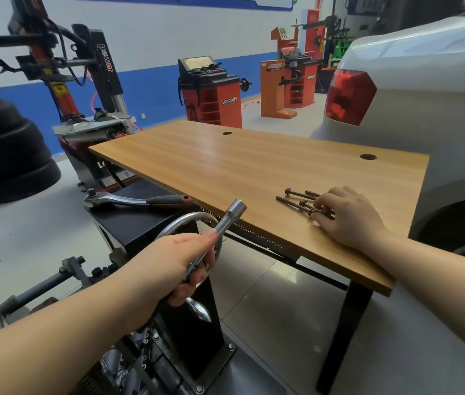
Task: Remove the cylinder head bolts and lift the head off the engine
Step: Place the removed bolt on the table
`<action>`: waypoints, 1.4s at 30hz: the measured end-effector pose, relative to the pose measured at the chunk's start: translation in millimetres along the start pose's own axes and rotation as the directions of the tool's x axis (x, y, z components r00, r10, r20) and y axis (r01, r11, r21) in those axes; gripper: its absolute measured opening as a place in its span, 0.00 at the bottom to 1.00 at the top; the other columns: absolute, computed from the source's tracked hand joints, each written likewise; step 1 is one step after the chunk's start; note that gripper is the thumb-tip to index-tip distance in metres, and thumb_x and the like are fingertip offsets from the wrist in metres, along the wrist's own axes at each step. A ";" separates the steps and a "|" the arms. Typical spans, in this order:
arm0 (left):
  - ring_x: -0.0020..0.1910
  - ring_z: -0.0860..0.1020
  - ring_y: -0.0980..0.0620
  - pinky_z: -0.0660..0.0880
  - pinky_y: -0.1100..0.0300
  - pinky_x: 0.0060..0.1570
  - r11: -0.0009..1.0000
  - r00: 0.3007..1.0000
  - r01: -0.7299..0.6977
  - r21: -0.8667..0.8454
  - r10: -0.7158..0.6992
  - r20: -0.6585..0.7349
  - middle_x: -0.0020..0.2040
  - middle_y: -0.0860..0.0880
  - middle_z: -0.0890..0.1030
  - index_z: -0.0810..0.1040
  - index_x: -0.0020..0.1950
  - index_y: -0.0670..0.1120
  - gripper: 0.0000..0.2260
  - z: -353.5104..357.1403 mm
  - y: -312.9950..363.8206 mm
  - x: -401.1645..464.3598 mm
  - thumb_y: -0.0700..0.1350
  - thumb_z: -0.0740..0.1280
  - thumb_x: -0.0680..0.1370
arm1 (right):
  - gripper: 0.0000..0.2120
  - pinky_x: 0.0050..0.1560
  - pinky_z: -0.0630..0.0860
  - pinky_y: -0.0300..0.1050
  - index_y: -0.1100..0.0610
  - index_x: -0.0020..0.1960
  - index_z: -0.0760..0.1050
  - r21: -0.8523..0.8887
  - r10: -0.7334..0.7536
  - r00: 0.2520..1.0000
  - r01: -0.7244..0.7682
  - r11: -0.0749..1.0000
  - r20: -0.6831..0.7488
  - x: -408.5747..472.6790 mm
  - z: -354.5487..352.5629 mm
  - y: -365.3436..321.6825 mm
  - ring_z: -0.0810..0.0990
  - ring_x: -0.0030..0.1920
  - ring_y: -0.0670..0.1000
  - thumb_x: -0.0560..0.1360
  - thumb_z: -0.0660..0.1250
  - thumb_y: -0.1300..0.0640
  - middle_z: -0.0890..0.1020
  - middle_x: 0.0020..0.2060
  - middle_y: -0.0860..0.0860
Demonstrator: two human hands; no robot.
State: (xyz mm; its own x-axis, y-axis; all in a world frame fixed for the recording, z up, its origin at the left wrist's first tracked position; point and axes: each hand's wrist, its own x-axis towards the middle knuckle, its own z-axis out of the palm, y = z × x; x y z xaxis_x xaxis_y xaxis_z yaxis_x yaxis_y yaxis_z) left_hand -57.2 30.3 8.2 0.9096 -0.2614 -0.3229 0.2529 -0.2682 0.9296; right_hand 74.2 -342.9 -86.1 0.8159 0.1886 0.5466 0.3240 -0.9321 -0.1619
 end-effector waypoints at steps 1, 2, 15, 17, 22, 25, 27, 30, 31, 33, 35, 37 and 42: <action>0.21 0.66 0.51 0.64 0.64 0.22 1.000 1.000 -0.004 -0.007 0.004 -0.003 0.30 0.46 0.73 0.82 0.38 0.50 0.22 -1.2 -1.0 0.0 0.68 0.69 0.73 | 0.10 0.50 0.75 0.51 0.49 0.55 0.82 0.014 0.017 1.000 -0.017 1.000 -0.018 0.1 1.3 -0.8 0.76 0.52 0.52 0.77 0.72 0.46 0.81 0.47 0.47; 0.21 0.66 0.51 0.64 0.64 0.22 1.000 1.000 -0.010 -0.013 0.010 -0.005 0.30 0.46 0.73 0.82 0.39 0.50 0.22 -2.3 -2.2 -0.4 0.68 0.69 0.73 | 0.10 0.51 0.75 0.50 0.49 0.55 0.81 0.038 0.044 0.998 -0.042 0.998 -0.034 0.4 2.6 -1.5 0.75 0.52 0.51 0.78 0.71 0.46 0.81 0.48 0.46; 0.21 0.65 0.51 0.63 0.64 0.23 1.000 0.998 -0.018 -0.013 0.017 -0.056 0.30 0.46 0.73 0.82 0.40 0.48 0.23 -8.2 2.1 -16.6 0.68 0.70 0.72 | 0.13 0.55 0.73 0.53 0.52 0.56 0.80 0.197 0.288 0.956 -0.273 0.941 -0.048 -9.6 3.6 -6.2 0.73 0.54 0.51 0.84 0.60 0.48 0.82 0.51 0.50; 0.21 0.65 0.51 0.63 0.64 0.23 1.000 0.998 -0.025 -0.017 0.024 -0.058 0.30 0.46 0.73 0.82 0.42 0.46 0.23 -10.5 2.7 -19.4 0.67 0.70 0.73 | 0.12 0.55 0.73 0.53 0.52 0.55 0.80 0.169 0.261 0.965 -0.252 0.953 -0.036 -14.0 4.3 -8.4 0.73 0.53 0.50 0.83 0.61 0.47 0.82 0.50 0.49; 0.21 0.65 0.51 0.62 0.63 0.22 0.999 0.997 -0.022 -0.031 0.020 -0.076 0.30 0.45 0.73 0.80 0.44 0.44 0.25 -13.9 -0.4 -25.0 0.67 0.70 0.73 | 0.12 0.55 0.73 0.51 0.51 0.57 0.80 0.131 0.246 0.969 -0.241 0.962 -0.028 -15.3 3.8 -8.7 0.72 0.54 0.49 0.83 0.62 0.46 0.81 0.51 0.47; 0.22 0.65 0.50 0.62 0.64 0.23 1.000 0.996 -0.012 -0.024 0.010 -0.092 0.31 0.45 0.73 0.81 0.43 0.46 0.25 -15.2 -3.5 -27.4 0.68 0.70 0.72 | 0.14 0.57 0.73 0.52 0.50 0.58 0.79 0.097 0.248 0.969 -0.248 0.964 0.010 -14.2 6.7 -8.4 0.72 0.56 0.51 0.82 0.61 0.43 0.81 0.53 0.49; 0.22 0.65 0.51 0.62 0.64 0.23 1.000 0.996 -0.014 -0.027 0.011 -0.088 0.31 0.45 0.73 0.82 0.43 0.46 0.25 -16.2 -5.7 -28.6 0.69 0.71 0.71 | 0.20 0.59 0.72 0.53 0.49 0.61 0.79 0.062 0.238 0.969 -0.242 0.968 0.064 -13.7 7.6 -7.9 0.72 0.59 0.52 0.81 0.59 0.37 0.80 0.57 0.49; 0.22 0.65 0.51 0.62 0.64 0.23 0.999 0.996 -0.018 -0.031 0.015 -0.088 0.31 0.46 0.73 0.82 0.42 0.47 0.24 -19.1 -8.5 -29.1 0.69 0.71 0.71 | 0.34 0.68 0.68 0.58 0.41 0.72 0.73 -0.107 0.172 0.967 -0.153 0.982 0.187 -12.5 8.1 -9.3 0.68 0.71 0.54 0.77 0.50 0.23 0.74 0.70 0.48; 0.22 0.65 0.51 0.62 0.64 0.23 0.999 0.996 -0.016 -0.030 0.014 -0.088 0.31 0.46 0.73 0.82 0.42 0.48 0.24 -20.1 -9.3 -28.7 0.69 0.70 0.71 | 0.39 0.72 0.65 0.61 0.38 0.76 0.68 -0.163 0.160 0.953 -0.121 0.979 0.257 -11.5 8.4 -11.5 0.65 0.75 0.54 0.74 0.46 0.19 0.70 0.75 0.46; 0.22 0.65 0.51 0.62 0.63 0.23 1.000 0.996 -0.012 -0.028 0.009 -0.089 0.31 0.46 0.73 0.83 0.41 0.49 0.23 -21.8 -11.0 -27.8 0.70 0.70 0.72 | 0.42 0.76 0.60 0.64 0.31 0.78 0.58 -0.209 0.158 0.905 -0.079 0.975 0.394 -8.6 11.6 -16.0 0.60 0.79 0.53 0.69 0.42 0.14 0.62 0.80 0.43; 0.22 0.66 0.52 0.62 0.63 0.23 1.000 0.996 -0.012 -0.029 0.009 -0.090 0.31 0.46 0.73 0.83 0.40 0.50 0.23 -23.5 -12.9 -26.2 0.70 0.70 0.72 | 0.41 0.74 0.63 0.62 0.29 0.77 0.56 -0.194 0.174 0.878 -0.094 0.976 0.447 -3.6 14.4 -19.1 0.61 0.79 0.54 0.69 0.40 0.14 0.62 0.81 0.42; 0.22 0.66 0.52 0.63 0.63 0.22 0.999 0.996 -0.009 -0.034 0.006 -0.088 0.31 0.46 0.73 0.83 0.40 0.50 0.23 -24.0 -15.1 -24.6 0.70 0.70 0.73 | 0.40 0.73 0.66 0.61 0.31 0.77 0.58 -0.193 0.195 0.880 -0.121 0.974 0.433 0.7 14.5 -20.1 0.63 0.78 0.54 0.71 0.41 0.16 0.63 0.80 0.44; 0.22 0.67 0.52 0.64 0.63 0.23 0.999 0.998 0.008 -0.048 -0.011 -0.064 0.31 0.46 0.74 0.82 0.41 0.50 0.23 -23.8 -20.8 -21.5 0.70 0.69 0.73 | 0.46 0.71 0.60 0.72 0.32 0.77 0.59 -0.188 0.297 0.883 -0.242 0.952 0.364 14.8 13.8 -37.9 0.63 0.79 0.56 0.66 0.37 0.13 0.62 0.81 0.46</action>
State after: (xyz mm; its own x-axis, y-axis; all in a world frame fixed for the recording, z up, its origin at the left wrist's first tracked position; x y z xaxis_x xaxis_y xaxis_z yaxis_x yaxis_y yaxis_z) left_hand -74.1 63.6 0.0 0.9258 -0.1988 -0.3214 0.2760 -0.2251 0.9344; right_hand 80.6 -300.5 -83.2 0.9907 0.0024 0.1357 0.0205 -0.9910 -0.1319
